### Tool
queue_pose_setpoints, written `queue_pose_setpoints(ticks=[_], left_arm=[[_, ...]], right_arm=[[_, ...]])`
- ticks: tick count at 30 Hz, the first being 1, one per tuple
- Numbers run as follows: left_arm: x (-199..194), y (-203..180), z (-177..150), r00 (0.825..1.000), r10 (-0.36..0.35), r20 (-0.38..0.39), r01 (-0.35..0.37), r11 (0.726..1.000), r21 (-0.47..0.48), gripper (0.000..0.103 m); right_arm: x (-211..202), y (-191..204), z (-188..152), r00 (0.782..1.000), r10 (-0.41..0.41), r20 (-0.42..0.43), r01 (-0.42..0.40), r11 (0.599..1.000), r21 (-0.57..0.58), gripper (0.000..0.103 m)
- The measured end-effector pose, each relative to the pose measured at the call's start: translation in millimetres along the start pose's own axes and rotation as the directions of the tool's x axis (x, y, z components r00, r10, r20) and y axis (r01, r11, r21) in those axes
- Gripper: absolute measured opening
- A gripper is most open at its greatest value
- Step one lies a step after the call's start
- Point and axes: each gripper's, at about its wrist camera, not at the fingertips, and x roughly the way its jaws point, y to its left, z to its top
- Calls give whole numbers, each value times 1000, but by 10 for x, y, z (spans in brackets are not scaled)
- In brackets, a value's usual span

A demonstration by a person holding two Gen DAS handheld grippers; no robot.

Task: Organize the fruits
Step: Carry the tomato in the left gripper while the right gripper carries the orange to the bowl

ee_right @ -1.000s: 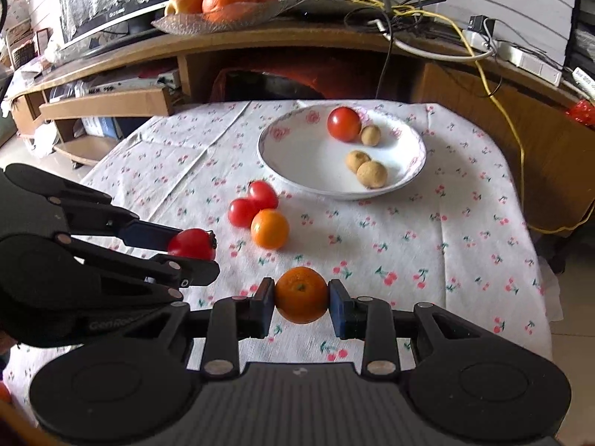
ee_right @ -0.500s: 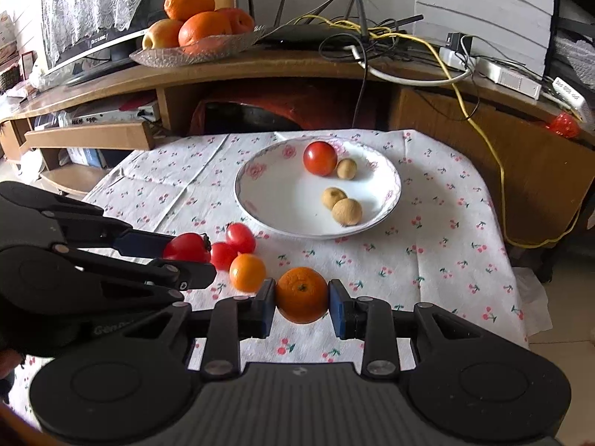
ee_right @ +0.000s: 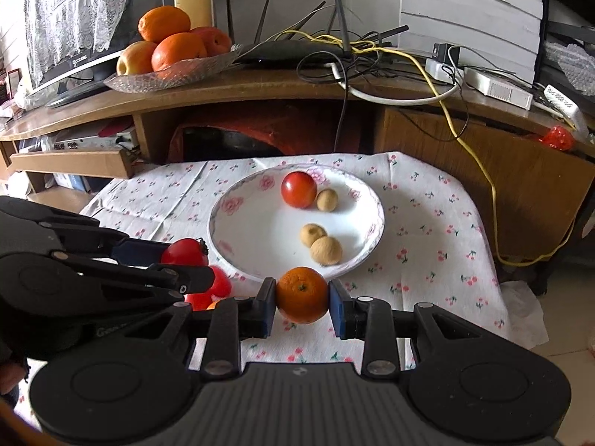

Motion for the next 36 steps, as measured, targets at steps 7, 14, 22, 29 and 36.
queue_pose_setpoints(ticks=[7, 14, 22, 29, 36], left_arm=[[206, 72, 128, 1000, 1, -10, -1, 1000, -24, 39], [396, 130, 219, 1000, 6, -24, -7, 999, -37, 39], [529, 95, 229, 999, 8, -33, -8, 1000, -18, 39], [581, 145, 274, 999, 10, -30, -12, 999, -48, 40], [547, 178, 316, 1000, 22, -7, -22, 997, -68, 51]], right_arm=[[228, -83, 110, 1000, -1, 4, 1, 1000, 2, 32], [445, -150, 183, 1000, -3, 5, 3, 1000, -11, 32], [642, -238, 245, 1000, -17, 3, 17, 1000, 11, 32], [736, -260, 277, 1000, -11, 0, 11, 1000, 26, 33], [710, -309, 324, 1000, -16, 16, 16, 999, 47, 34]])
